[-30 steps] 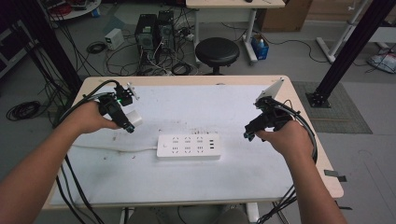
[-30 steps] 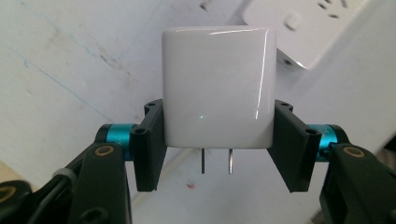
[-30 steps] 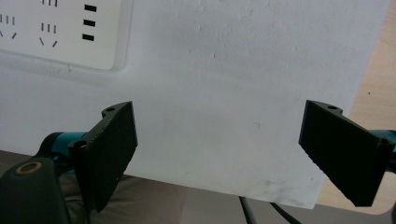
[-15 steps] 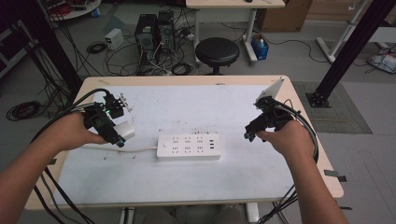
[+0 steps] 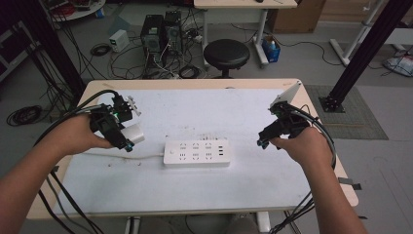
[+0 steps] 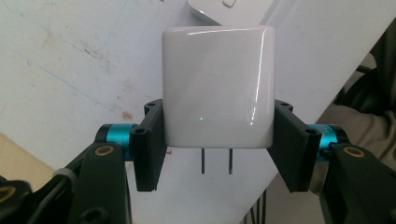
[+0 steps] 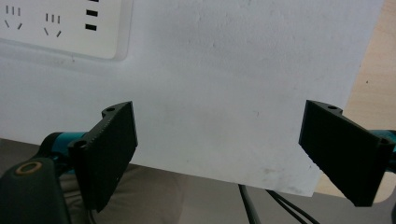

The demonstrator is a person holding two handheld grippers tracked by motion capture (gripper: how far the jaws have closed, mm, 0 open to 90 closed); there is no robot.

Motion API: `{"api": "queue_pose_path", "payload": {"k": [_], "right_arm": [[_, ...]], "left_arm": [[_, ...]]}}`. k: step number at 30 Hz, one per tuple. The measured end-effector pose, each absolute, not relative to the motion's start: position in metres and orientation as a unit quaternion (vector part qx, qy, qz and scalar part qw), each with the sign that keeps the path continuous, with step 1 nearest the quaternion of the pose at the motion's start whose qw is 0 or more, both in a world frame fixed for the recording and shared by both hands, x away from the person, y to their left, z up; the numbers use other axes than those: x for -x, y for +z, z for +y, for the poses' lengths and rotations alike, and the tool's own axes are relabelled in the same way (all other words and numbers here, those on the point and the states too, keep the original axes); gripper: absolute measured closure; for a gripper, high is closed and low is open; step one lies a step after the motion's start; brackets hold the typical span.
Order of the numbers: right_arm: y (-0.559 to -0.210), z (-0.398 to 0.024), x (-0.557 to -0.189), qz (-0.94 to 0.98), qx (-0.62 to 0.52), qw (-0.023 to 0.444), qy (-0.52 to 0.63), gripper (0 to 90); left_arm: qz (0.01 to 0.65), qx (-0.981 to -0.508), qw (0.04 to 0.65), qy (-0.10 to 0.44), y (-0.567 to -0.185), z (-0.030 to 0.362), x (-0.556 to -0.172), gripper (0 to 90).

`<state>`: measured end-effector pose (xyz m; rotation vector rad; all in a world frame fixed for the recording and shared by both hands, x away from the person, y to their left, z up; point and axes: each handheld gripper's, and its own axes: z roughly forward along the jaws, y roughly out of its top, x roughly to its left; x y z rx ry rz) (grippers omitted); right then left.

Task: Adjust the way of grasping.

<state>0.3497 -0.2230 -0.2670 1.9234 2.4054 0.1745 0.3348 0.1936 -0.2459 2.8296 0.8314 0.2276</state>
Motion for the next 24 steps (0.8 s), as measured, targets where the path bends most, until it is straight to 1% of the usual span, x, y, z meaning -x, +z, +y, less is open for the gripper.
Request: {"api": "queue_pose_path", "payload": {"k": [3, 6, 9, 11, 14, 18, 19, 20, 21, 24], "right_arm": [[-0.263, -0.224, -0.349, 0.776, -0.627, 0.027, 0.061, 10.9], [-0.26, -0.224, -0.347, 0.777, -0.625, 0.022, 0.067, 10.9], [-0.259, -0.222, -0.347, 0.778, -0.624, 0.02, 0.069, 10.9], [-0.26, -0.22, -0.347, 0.781, -0.621, 0.017, 0.069, 10.9], [-0.26, -0.219, -0.347, 0.783, -0.618, 0.017, 0.07, 10.9], [-0.261, -0.218, -0.348, 0.781, -0.62, 0.011, 0.075, 10.9], [-0.263, -0.218, -0.349, 0.78, -0.621, 0.01, 0.072, 10.9], [-0.263, -0.218, -0.349, 0.78, -0.621, 0.01, 0.072, 10.9], [-0.264, -0.218, -0.349, 0.78, -0.622, 0.008, 0.072, 10.9], [-0.265, -0.219, -0.348, 0.779, -0.622, 0.008, 0.075, 10.9]], "left_arm": [[0.262, -0.957, 0.103, 0.075, -0.248, 0.191, -0.334, 42.4], [0.223, -0.965, 0.121, 0.067, -0.25, 0.186, -0.333, 42.3], [0.21, -0.966, 0.135, 0.063, -0.251, 0.183, -0.333, 42.4], [0.185, -0.97, 0.147, 0.051, -0.253, 0.177, -0.333, 42.3], [0.178, -0.969, 0.161, 0.052, -0.253, 0.173, -0.333, 42.4], [0.149, -0.967, 0.198, 0.054, -0.253, 0.166, -0.334, 42.4], [0.14, -0.962, 0.229, 0.05, -0.252, 0.163, -0.333, 42.4], [0.14, -0.962, 0.229, 0.05, -0.252, 0.163, -0.333, 42.4], [0.141, -0.957, 0.249, 0.045, -0.252, 0.162, -0.332, 42.4], [0.121, -0.955, 0.266, 0.041, -0.252, 0.156, -0.33, 42.4]]}}
